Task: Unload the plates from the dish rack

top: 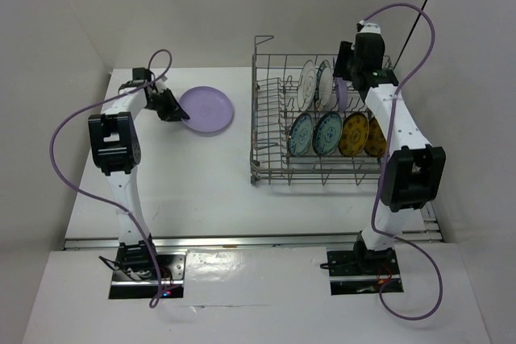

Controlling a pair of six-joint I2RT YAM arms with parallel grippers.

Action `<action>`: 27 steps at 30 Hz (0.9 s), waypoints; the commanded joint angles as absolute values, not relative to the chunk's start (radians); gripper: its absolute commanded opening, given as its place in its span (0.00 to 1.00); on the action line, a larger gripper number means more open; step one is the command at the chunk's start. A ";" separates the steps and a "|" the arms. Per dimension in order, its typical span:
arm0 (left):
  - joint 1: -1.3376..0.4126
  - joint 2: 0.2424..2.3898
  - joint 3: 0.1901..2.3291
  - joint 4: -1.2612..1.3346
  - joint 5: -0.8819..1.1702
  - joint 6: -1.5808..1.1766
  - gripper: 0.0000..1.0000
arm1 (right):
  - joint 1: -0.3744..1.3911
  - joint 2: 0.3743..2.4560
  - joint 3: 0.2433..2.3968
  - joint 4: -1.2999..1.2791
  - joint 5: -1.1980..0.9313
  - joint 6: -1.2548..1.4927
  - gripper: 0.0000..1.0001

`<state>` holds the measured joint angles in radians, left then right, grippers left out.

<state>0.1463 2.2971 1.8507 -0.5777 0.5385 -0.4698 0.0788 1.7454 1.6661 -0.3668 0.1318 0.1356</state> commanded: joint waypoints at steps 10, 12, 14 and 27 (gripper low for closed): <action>0.137 2.396 1.948 -0.638 0.508 -0.423 0.49 | 0.124 1.770 1.617 -0.351 0.285 0.097 0.57; 0.137 2.385 1.948 -0.647 0.483 -0.423 0.61 | 0.124 1.770 1.630 -0.351 0.296 0.107 0.54; 0.137 2.361 1.948 -0.647 0.453 -0.423 0.87 | 0.124 1.770 1.640 -0.376 0.308 0.107 0.53; 0.109 2.200 1.911 -0.706 0.394 -0.381 0.98 | 0.144 1.804 1.569 -0.327 0.388 0.087 0.53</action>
<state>0.1215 2.2963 1.9087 -0.6685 0.4141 -0.4198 0.1345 1.7828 1.5856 -0.3775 0.3466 0.0948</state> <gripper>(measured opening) 0.982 0.531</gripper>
